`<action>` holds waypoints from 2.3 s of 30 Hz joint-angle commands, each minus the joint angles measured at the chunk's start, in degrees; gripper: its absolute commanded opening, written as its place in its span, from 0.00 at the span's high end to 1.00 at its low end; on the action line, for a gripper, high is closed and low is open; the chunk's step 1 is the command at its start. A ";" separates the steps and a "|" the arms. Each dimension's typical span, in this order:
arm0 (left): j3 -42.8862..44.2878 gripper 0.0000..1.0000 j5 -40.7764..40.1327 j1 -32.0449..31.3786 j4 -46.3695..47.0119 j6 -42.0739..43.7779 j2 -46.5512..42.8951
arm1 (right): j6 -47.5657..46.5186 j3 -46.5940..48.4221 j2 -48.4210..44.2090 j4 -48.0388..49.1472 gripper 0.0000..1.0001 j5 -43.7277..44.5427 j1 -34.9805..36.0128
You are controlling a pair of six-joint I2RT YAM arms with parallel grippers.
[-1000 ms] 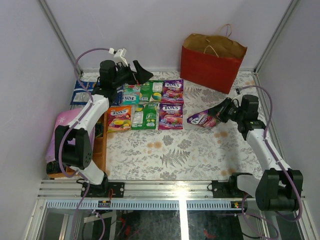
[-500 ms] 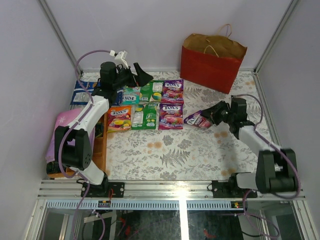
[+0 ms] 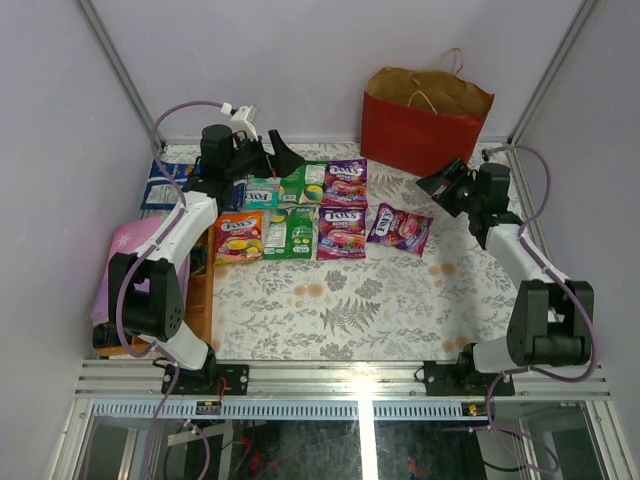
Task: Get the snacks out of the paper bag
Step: Adjust the snack at the center of the board.
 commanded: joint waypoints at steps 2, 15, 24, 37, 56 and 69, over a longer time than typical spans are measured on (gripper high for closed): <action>0.10 0.00 0.37 0.09 0.49 1.17 -1.74 | -24.79 4.60 -3.84 -13.55 0.23 15.08 4.52; -0.48 0.00 0.07 0.05 -0.08 2.10 -2.52 | -38.21 14.74 13.88 -29.89 0.18 32.33 20.47; -0.72 0.00 -1.56 0.07 -1.16 3.40 -3.08 | -30.40 20.68 23.77 -35.75 0.21 34.38 20.54; -1.05 0.00 -3.05 0.92 -3.12 4.94 -4.56 | 13.75 15.05 19.04 -35.69 0.15 33.88 20.06; -0.32 0.00 0.41 1.06 -1.57 3.16 -3.29 | -48.40 27.53 9.67 -34.73 0.00 14.98 18.37; 0.01 0.00 1.00 1.32 -2.50 3.45 -2.42 | -57.07 23.77 17.63 -37.33 0.01 17.96 18.29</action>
